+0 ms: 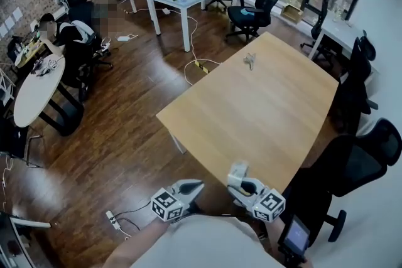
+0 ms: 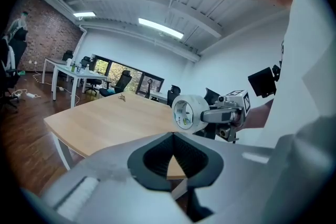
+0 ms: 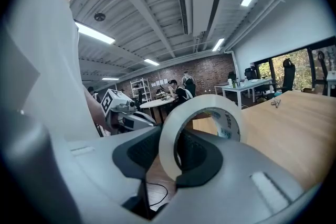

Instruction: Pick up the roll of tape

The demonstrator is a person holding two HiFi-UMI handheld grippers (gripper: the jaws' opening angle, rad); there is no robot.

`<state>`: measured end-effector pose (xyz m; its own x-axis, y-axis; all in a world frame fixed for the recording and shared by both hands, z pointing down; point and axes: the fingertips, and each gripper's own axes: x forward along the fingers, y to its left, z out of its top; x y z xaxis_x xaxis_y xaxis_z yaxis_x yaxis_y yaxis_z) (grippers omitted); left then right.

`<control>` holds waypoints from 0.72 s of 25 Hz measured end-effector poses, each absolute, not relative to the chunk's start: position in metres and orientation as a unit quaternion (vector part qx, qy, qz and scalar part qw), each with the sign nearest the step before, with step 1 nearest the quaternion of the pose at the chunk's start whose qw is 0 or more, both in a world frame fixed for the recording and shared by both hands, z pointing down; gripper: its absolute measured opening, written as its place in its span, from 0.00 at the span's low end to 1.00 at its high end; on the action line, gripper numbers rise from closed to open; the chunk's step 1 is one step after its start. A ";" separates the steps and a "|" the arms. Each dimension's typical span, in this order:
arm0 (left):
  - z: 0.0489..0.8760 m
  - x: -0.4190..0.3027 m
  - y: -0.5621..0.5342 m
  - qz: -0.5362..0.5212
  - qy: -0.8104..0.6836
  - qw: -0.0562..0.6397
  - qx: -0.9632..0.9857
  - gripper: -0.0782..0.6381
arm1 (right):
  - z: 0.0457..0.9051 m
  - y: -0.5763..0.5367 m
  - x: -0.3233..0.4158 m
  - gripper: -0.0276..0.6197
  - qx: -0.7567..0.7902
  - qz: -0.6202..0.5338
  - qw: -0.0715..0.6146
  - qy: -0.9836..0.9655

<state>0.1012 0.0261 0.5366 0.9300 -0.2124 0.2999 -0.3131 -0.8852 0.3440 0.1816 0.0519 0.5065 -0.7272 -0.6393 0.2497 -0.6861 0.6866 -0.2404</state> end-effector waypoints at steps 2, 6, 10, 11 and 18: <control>0.541 0.113 0.041 0.133 -0.137 0.197 0.962 0.12 | 0.509 0.061 0.189 0.19 0.354 0.167 0.066 -0.918; 0.544 0.124 0.063 0.142 -0.144 0.196 0.959 0.12 | 0.508 0.068 0.198 0.19 0.343 0.167 0.059 -0.923; 0.547 0.121 0.085 0.147 -0.163 0.204 0.954 0.12 | 0.504 0.084 0.196 0.19 0.321 0.161 0.055 -0.932; 0.547 0.121 0.089 0.147 -0.168 0.205 0.953 0.12 | 0.503 0.088 0.196 0.19 0.317 0.158 0.054 -0.934; 0.551 0.131 0.116 0.148 -0.172 0.208 0.951 0.12 | 0.504 0.113 0.207 0.19 0.316 0.159 0.036 -0.935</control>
<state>0.1310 0.1164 0.5508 0.8971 -0.2655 0.3532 -0.3888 -0.8542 0.3453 0.2067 0.1126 0.5042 -0.7977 -0.5791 0.1684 -0.6022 0.7498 -0.2742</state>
